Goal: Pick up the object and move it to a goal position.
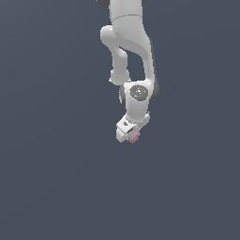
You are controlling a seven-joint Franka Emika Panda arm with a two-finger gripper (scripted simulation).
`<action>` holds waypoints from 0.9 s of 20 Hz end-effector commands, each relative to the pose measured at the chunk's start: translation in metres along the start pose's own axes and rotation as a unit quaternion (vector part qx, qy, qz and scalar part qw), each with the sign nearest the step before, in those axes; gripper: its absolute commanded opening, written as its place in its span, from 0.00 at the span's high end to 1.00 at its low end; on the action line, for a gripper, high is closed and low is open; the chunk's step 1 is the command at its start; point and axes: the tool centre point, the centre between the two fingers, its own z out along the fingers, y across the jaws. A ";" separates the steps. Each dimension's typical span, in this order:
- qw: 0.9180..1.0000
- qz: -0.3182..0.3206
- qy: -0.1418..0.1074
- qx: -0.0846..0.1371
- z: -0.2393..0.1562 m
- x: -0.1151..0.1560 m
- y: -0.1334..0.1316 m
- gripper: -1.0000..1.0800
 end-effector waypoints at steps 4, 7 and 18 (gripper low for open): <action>1.000 0.000 0.000 0.000 -0.015 -0.005 0.005 1.00; 1.000 0.000 0.000 0.000 -0.030 -0.010 0.010 1.00; 1.000 -0.001 0.000 0.001 -0.122 -0.039 0.040 1.00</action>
